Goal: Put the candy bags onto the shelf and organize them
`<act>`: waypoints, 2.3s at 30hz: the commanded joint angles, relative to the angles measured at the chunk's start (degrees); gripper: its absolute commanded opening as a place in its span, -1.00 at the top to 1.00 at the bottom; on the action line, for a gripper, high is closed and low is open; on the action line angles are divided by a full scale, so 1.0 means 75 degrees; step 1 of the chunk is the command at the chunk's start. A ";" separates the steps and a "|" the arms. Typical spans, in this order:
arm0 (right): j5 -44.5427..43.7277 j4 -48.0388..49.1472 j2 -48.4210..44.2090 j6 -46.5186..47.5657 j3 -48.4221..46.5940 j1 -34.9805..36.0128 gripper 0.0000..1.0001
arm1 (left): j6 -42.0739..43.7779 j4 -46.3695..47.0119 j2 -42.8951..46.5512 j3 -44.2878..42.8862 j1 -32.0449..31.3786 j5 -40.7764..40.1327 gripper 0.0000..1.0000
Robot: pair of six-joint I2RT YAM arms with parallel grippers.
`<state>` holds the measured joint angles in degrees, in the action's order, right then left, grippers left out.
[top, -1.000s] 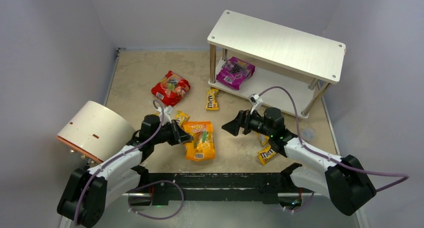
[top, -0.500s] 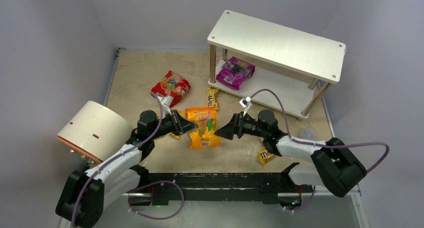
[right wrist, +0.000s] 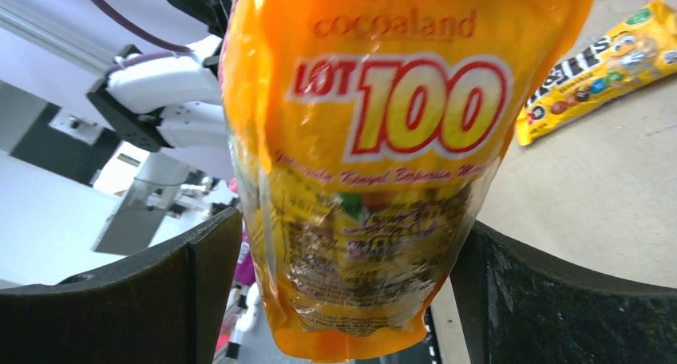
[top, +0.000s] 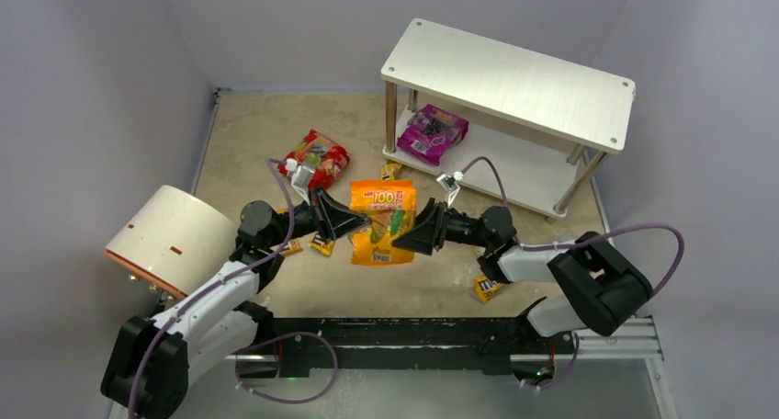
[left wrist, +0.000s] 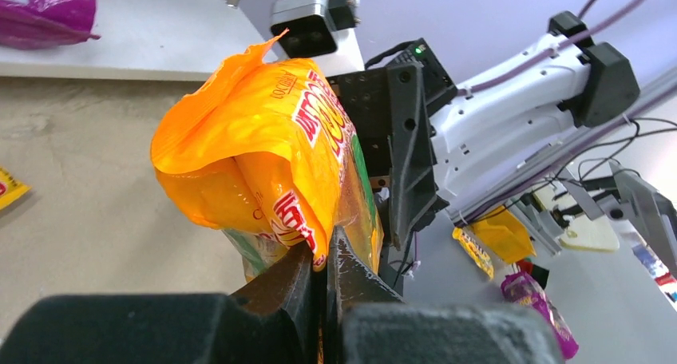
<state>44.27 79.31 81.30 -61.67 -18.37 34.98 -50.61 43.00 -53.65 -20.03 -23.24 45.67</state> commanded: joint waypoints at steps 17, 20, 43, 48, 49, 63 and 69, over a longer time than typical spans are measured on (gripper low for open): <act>-0.2281 -0.4848 -0.2456 0.1863 -0.0972 0.0093 0.58 | 0.2085 -0.3199 0.0567 -0.1311 -0.0076 -0.1264 -0.73; -0.3824 -0.7133 -0.3349 0.2399 -0.1247 0.0083 0.65 | 0.2412 -0.4492 0.0831 -0.1664 -0.0076 -0.2712 -0.81; -0.6554 -0.9601 -0.3925 0.3050 -0.2656 -0.2174 0.69 | 0.2382 -0.5877 0.1008 -0.1663 -0.0076 -0.5373 -0.93; -0.6148 -0.7885 -0.3186 0.3332 -0.2228 -0.2459 0.65 | 0.2435 -0.5516 0.0944 -0.1562 -0.0076 -0.5058 -0.93; -0.6062 -0.7663 -0.3016 0.3353 -0.2216 -0.2562 0.65 | 0.2441 -0.5503 0.0934 -0.1560 -0.0076 -0.5014 -0.93; -0.6639 -0.6745 -0.2412 0.3793 -0.1754 -0.3011 0.29 | 0.2436 -0.5385 0.0821 -0.1513 -0.0076 -0.4795 -0.95; -0.7296 -0.6084 -0.2091 0.3673 -0.1545 -0.3059 0.72 | 0.2408 -0.5416 0.0884 -0.1493 -0.0076 -0.4765 -0.95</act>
<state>-5.74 25.45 64.36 -34.02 -29.91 12.69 -33.34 -0.12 -47.57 -31.59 -23.77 8.86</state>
